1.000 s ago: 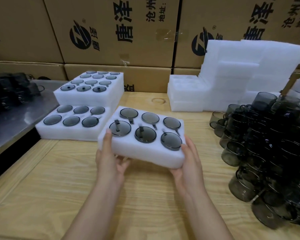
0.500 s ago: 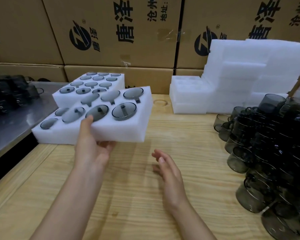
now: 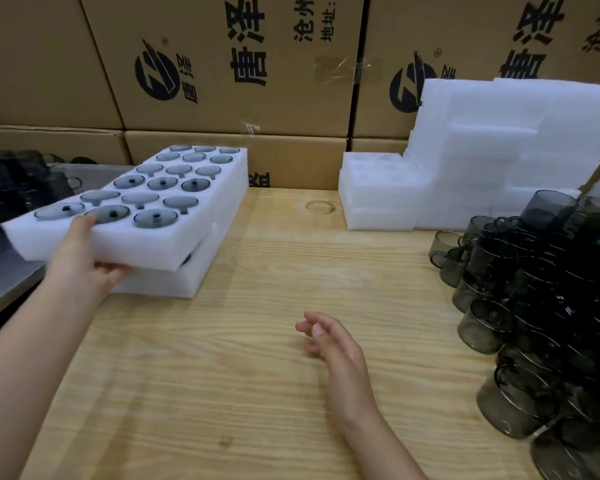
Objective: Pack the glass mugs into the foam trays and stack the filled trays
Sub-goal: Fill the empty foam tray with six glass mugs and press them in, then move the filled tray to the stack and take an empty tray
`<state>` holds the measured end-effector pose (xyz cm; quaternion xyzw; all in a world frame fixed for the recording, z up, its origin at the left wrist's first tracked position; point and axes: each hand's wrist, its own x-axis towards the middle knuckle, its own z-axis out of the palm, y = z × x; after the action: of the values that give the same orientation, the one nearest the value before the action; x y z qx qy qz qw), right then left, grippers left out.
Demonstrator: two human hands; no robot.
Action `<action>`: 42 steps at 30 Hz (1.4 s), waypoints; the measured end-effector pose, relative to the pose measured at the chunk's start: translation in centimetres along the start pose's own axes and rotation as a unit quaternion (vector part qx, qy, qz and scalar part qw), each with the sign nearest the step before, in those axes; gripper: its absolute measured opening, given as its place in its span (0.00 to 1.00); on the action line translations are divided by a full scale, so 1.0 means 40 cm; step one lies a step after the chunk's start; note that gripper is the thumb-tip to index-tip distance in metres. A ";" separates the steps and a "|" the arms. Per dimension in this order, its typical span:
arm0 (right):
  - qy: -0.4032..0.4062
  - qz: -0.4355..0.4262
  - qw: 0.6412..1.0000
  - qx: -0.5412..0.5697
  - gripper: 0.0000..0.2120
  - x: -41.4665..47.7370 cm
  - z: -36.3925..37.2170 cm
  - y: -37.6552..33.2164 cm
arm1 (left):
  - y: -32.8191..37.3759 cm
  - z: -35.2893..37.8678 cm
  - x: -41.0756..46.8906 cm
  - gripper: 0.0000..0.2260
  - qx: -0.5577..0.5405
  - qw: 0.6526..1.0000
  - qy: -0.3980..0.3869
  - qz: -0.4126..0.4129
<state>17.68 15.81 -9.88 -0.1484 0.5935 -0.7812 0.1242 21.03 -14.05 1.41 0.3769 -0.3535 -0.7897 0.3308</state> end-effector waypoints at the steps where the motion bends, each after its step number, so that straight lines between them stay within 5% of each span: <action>1: -0.002 -0.001 1.000 0.002 0.17 0.000 0.000 0.000 | -0.007 -0.008 0.010 0.25 0.009 1.000 -0.001 -0.003; 10: 0.005 -0.001 1.000 0.004 0.17 0.004 -0.004 0.005 | -0.035 -0.006 0.071 0.22 0.040 0.998 -0.007 0.053; 14: 0.004 0.005 1.000 0.004 0.16 0.004 -0.004 0.003 | -0.061 -0.016 0.109 0.34 0.070 0.980 0.122 0.137; 18: 0.008 0.008 1.000 -0.003 0.08 0.003 -0.004 0.002 | -0.097 -0.020 0.121 0.42 0.296 0.901 0.267 0.169; 21: 0.008 0.008 1.000 -0.014 0.09 0.002 -0.003 -0.001 | -0.156 0.007 0.095 0.51 0.364 0.871 0.159 0.288; 24: 0.007 0.009 1.000 -0.020 0.09 0.001 -0.002 -0.005 | -0.216 0.026 0.075 0.59 0.438 0.842 0.076 0.306; 30: 0.007 0.012 0.999 -0.044 0.08 0.000 -0.001 -0.002 | -0.224 0.028 0.072 0.55 0.457 0.818 0.099 0.334; 34: 0.004 0.012 0.998 -0.054 0.08 -0.001 0.000 -0.004 | -0.341 0.055 -0.064 0.44 0.417 0.770 0.051 0.480; 38: 0.010 -0.002 0.997 -0.073 0.08 0.001 0.000 -0.003 | -0.481 0.082 -0.173 0.41 0.511 0.770 -0.076 0.374; 42: 0.024 -0.012 0.992 -0.125 0.08 0.002 0.004 0.008 | -0.501 0.083 -0.154 0.29 0.710 0.620 -0.134 0.306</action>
<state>17.68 15.55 -10.13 -0.1516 0.6874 -0.7057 0.0808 16.19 2.50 -11.01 0.2549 -0.9392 -0.1883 0.1319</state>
